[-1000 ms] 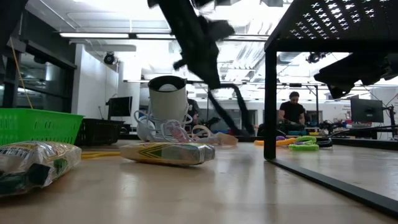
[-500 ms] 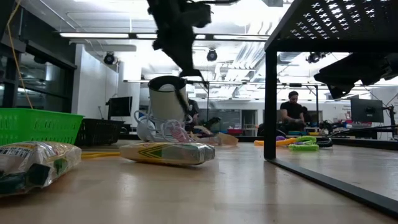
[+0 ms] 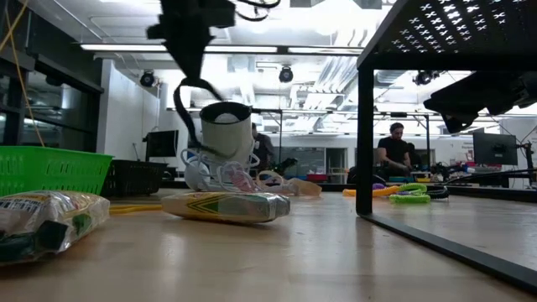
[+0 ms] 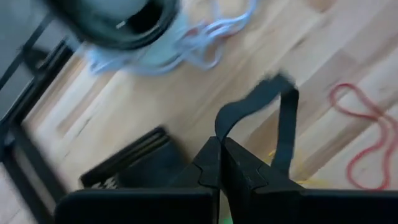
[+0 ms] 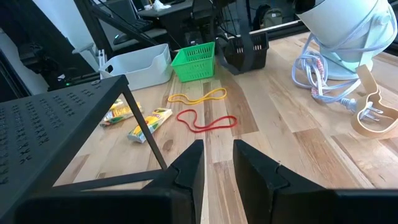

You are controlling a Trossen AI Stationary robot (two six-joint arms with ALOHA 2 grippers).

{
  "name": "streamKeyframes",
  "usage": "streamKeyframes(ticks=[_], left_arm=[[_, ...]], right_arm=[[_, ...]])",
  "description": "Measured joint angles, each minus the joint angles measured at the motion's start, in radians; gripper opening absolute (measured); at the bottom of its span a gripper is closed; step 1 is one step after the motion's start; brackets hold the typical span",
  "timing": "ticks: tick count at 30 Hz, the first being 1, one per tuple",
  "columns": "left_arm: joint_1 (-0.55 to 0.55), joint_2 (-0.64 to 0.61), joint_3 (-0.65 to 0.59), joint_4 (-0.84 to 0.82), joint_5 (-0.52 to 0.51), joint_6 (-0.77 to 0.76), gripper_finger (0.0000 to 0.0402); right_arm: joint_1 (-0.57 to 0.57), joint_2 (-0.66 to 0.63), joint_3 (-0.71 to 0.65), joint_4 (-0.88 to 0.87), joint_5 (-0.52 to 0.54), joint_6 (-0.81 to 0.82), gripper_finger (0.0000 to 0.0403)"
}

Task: Pick & Place Office Desk Supplies
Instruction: Put the black rubber band into the gray bin

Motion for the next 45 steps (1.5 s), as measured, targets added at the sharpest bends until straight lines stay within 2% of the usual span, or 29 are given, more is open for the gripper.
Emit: streamKeyframes(ticks=[10,16,21,26,36,45], left_arm=[[-0.099,-0.086,-0.047,-0.166,-0.031,-0.267,0.0001],[-0.227,-0.181,-0.119,-0.242,-0.042,-0.462,0.0001],[-0.375,-0.262,-0.19,-0.244,-0.042,-0.578,0.0001],[-0.534,-0.3,-0.231,-0.243,-0.042,-0.629,0.0001],[-0.834,-0.302,-0.232,-0.241,-0.083,-0.677,0.0001],[-1.024,-0.302,-0.232,-0.241,-0.075,-0.8,0.0001]], right_arm=[[0.0,0.0,0.0,0.0,0.0,0.0,0.0073],[0.0,0.0,0.0,0.0,0.0,0.0,0.0073],[0.0,0.0,0.0,0.0,0.0,0.0,0.0073],[0.0,0.0,0.0,0.0,0.0,0.0,0.0073],[0.0,0.0,0.0,0.0,0.0,0.0,0.0073],[0.0,0.0,0.0,0.0,0.0,0.0,0.0073]])
